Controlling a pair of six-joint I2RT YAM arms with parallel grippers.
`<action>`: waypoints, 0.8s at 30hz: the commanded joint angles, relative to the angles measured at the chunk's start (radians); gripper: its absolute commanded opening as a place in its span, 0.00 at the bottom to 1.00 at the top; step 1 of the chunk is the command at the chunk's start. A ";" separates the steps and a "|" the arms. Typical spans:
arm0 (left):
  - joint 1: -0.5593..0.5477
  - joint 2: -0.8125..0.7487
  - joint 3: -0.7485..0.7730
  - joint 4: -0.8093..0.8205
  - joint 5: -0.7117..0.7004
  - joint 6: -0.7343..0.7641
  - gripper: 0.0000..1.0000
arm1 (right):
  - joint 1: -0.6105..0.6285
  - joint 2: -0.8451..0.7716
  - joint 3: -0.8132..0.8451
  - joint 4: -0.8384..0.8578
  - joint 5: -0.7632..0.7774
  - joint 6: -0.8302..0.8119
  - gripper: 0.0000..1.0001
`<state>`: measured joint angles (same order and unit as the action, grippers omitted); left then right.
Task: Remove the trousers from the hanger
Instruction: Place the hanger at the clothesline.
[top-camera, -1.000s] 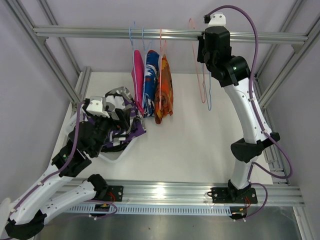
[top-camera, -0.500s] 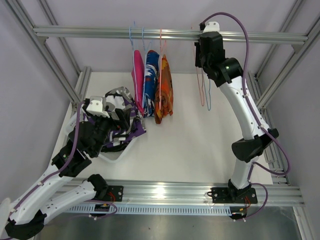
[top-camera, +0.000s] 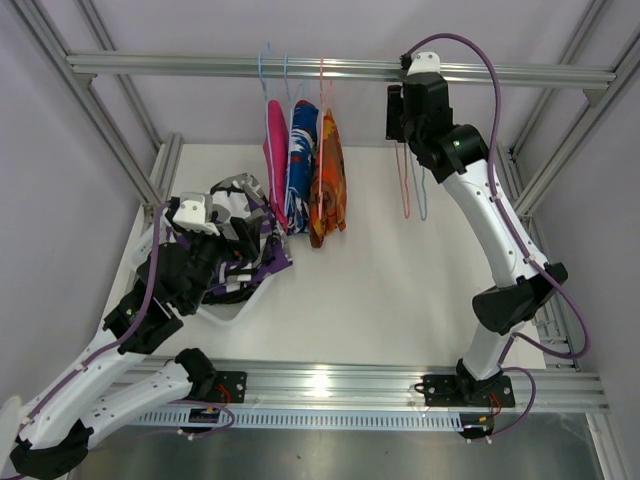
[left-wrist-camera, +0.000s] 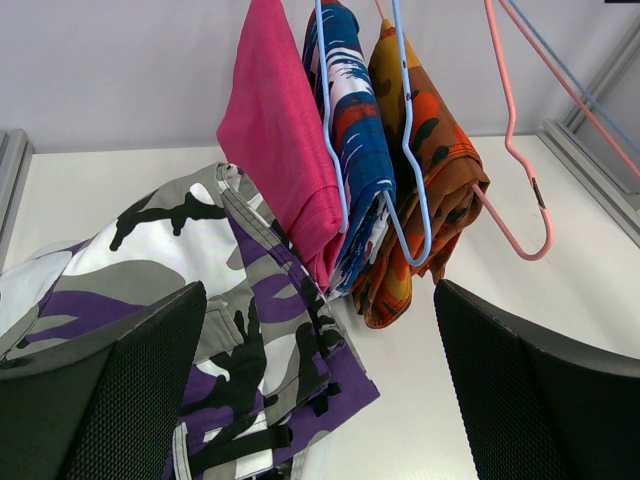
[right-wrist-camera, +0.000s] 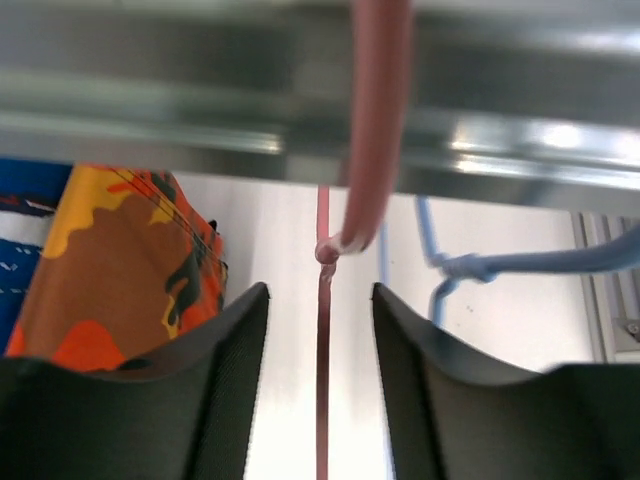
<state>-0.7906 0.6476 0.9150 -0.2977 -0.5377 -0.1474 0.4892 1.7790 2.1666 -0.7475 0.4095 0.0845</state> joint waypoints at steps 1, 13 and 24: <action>0.002 -0.005 0.004 0.022 0.022 0.020 0.99 | -0.003 -0.059 -0.025 0.019 -0.012 0.007 0.52; 0.002 0.000 -0.001 0.025 0.022 0.023 0.99 | 0.074 -0.282 -0.227 0.025 0.012 0.032 0.71; 0.001 0.009 -0.007 0.029 0.010 0.037 0.99 | 0.311 -0.526 -0.350 0.033 0.186 0.011 0.73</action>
<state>-0.7906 0.6540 0.9112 -0.2966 -0.5358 -0.1299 0.7647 1.3193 1.8099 -0.7460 0.5301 0.1013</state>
